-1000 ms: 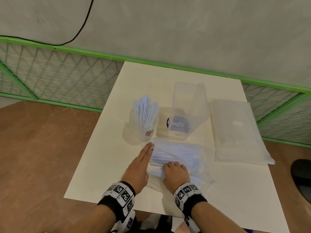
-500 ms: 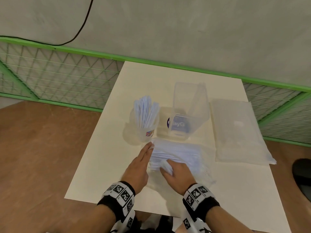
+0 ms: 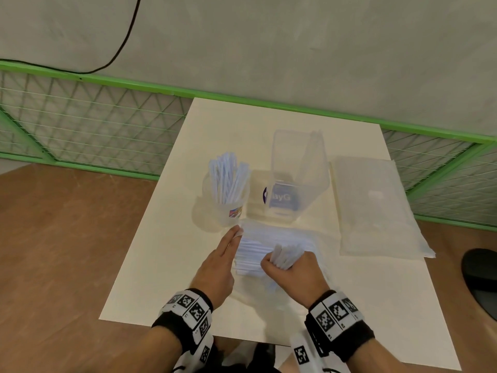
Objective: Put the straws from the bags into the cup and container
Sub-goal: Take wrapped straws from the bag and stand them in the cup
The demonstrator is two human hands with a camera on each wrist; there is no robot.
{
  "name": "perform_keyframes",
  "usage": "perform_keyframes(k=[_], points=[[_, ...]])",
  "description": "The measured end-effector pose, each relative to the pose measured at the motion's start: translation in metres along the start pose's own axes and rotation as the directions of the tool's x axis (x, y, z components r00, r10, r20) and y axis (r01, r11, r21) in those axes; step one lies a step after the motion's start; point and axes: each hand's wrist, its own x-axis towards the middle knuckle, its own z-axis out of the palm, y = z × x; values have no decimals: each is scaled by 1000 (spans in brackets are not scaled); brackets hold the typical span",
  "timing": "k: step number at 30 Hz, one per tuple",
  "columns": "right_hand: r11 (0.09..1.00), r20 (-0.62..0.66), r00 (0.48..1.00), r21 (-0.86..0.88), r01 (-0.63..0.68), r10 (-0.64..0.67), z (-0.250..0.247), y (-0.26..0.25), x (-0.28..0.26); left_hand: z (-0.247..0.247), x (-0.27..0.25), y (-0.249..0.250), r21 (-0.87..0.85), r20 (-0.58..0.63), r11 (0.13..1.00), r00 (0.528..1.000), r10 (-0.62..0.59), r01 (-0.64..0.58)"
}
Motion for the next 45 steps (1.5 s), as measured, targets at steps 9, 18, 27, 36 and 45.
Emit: perform_keyframes(k=[9, 18, 27, 36, 45], points=[[1000, 52, 999, 7, 2, -3, -34, -46, 12, -1, 1, -1, -7, 18, 1000, 999, -27, 27], [953, -171, 943, 54, 299, -286, -86, -182, 99, -6, 0, 6, 7, 20, 999, 999, -41, 41], [958, 72, 967, -136, 253, -245, -41, -181, 125, -9, 0, 1, -24, 18, 1000, 1000, 2, -1], [934, -78, 931, 15, 357, -355, -74, -176, 71, -8, 2, 3, -5, 34, 1000, 999, -11, 11], [813, 312, 922, -458, 359, -231, -5, -59, 12, -5, 5, 1, -11, 29, 1000, 999, -13, 13]])
